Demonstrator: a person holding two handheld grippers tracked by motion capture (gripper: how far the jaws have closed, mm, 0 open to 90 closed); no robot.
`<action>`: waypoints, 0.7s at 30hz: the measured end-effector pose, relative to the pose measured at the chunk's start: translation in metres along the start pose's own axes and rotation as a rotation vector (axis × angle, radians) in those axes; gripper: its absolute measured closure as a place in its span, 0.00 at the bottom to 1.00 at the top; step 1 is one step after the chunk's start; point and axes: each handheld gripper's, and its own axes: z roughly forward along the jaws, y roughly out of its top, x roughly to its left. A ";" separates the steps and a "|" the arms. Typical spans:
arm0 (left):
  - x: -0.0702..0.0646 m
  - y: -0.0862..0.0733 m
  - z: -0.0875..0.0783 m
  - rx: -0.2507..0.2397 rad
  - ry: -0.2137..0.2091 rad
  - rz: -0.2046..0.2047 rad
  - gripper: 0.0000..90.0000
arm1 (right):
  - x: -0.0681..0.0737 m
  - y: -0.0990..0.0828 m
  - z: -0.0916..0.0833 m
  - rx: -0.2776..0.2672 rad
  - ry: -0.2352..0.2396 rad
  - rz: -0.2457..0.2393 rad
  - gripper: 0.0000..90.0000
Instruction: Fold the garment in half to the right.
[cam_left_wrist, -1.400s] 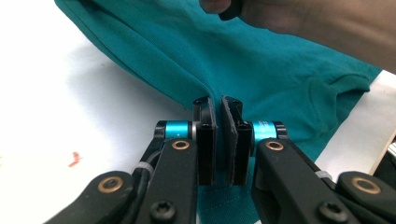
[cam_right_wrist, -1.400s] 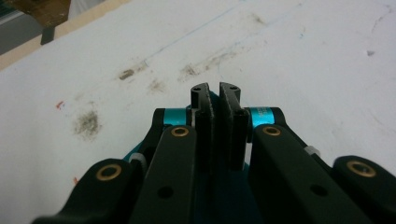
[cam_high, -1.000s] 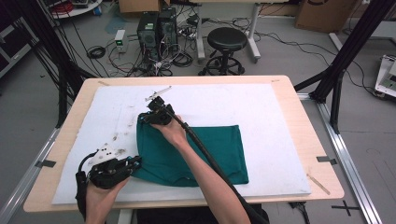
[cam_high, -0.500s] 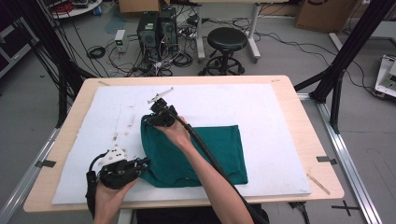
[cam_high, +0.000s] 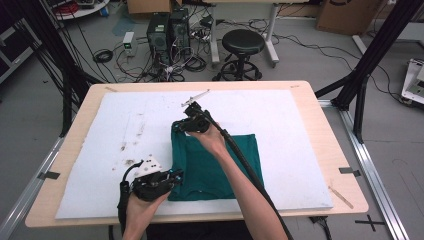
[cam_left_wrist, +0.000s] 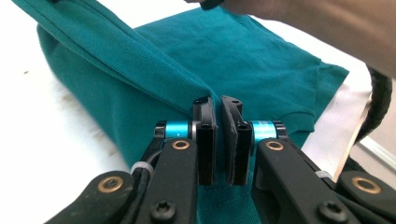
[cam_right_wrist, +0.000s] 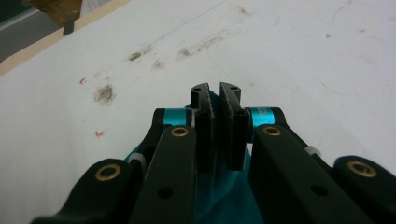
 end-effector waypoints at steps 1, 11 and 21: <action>-0.001 0.001 0.002 0.000 -0.004 0.001 0.94 | -0.001 -0.001 -0.004 0.004 -0.009 -0.007 0.96; -0.018 0.014 0.032 0.013 -0.062 0.025 0.94 | -0.021 -0.020 -0.036 -0.002 -0.039 0.032 0.96; -0.034 0.026 0.058 0.042 -0.103 0.053 0.94 | -0.029 -0.033 -0.057 0.004 -0.092 0.029 0.96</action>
